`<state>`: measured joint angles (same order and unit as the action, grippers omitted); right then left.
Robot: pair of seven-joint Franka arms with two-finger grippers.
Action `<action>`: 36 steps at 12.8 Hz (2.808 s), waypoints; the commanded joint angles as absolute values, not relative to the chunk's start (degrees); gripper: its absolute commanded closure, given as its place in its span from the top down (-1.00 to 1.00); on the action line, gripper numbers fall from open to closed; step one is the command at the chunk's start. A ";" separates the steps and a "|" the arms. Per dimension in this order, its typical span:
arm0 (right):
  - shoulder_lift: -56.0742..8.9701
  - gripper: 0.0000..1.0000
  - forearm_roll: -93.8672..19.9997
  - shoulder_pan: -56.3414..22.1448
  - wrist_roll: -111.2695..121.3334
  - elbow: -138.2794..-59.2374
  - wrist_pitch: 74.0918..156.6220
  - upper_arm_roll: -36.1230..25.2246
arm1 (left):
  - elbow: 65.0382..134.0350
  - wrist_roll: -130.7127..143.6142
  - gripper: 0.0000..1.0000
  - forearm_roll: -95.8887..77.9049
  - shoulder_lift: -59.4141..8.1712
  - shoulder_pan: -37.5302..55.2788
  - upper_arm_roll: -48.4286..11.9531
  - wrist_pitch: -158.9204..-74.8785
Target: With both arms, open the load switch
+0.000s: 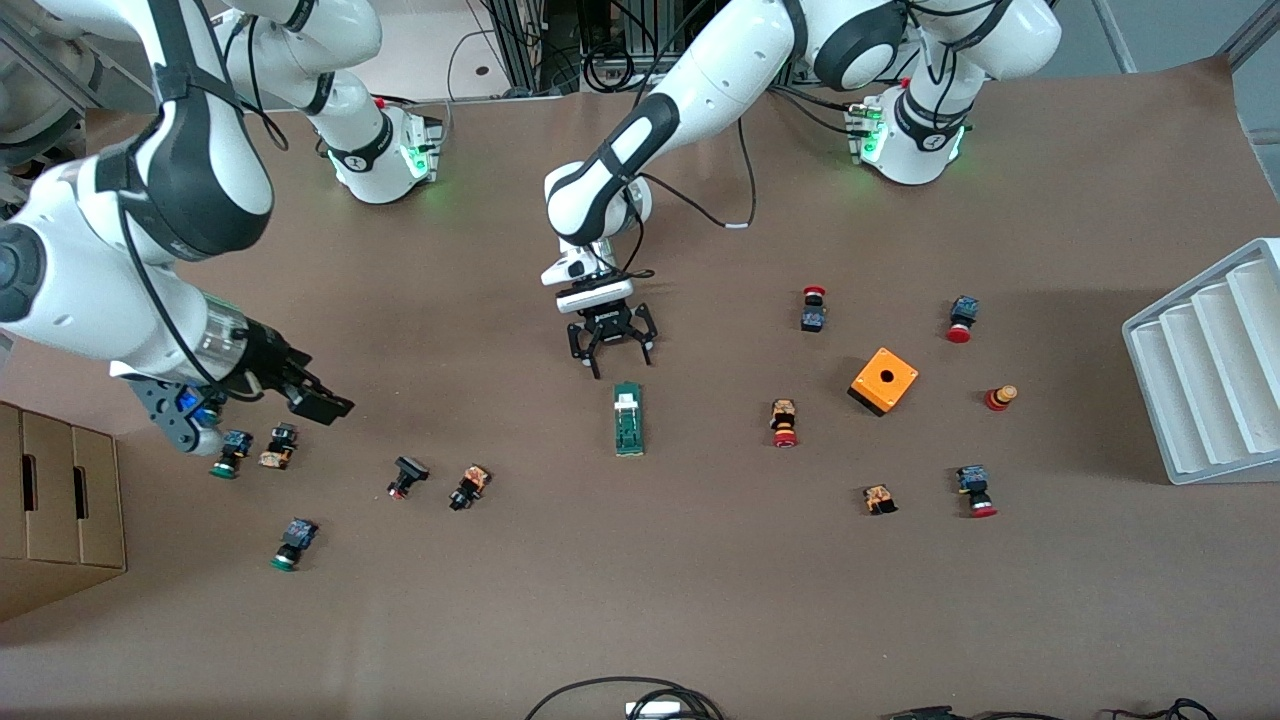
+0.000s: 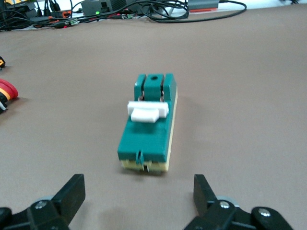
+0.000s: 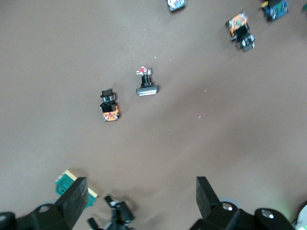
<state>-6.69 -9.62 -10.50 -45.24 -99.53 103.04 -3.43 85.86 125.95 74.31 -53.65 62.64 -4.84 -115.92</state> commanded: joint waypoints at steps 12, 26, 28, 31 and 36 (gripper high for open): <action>2.55 1.00 -2.81 1.14 -5.46 -104.76 102.57 -2.72 | 83.58 88.99 1.00 49.33 -38.33 53.18 -5.89 -116.72; 1.41 1.00 0.26 2.90 -0.62 -103.45 103.98 -2.90 | 83.58 39.22 1.00 20.32 -20.40 35.34 -5.71 -110.49; 0.62 1.00 0.35 2.64 -0.53 -101.78 103.19 -2.90 | 83.58 35.27 1.00 17.94 -18.82 32.71 -5.71 -108.90; 0.53 1.00 0.26 2.90 -0.26 -100.99 102.48 -2.90 | 82.89 27.10 1.00 14.25 -17.06 28.58 -5.71 -105.92; 0.44 1.00 0.26 3.25 1.92 -100.20 102.57 -3.08 | 80.07 10.32 1.00 9.06 -15.12 20.68 -5.71 -99.14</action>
<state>1.22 -1.08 2.79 -0.27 -101.77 103.30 -3.27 80.47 15.54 10.95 -16.51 23.49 -4.97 -101.22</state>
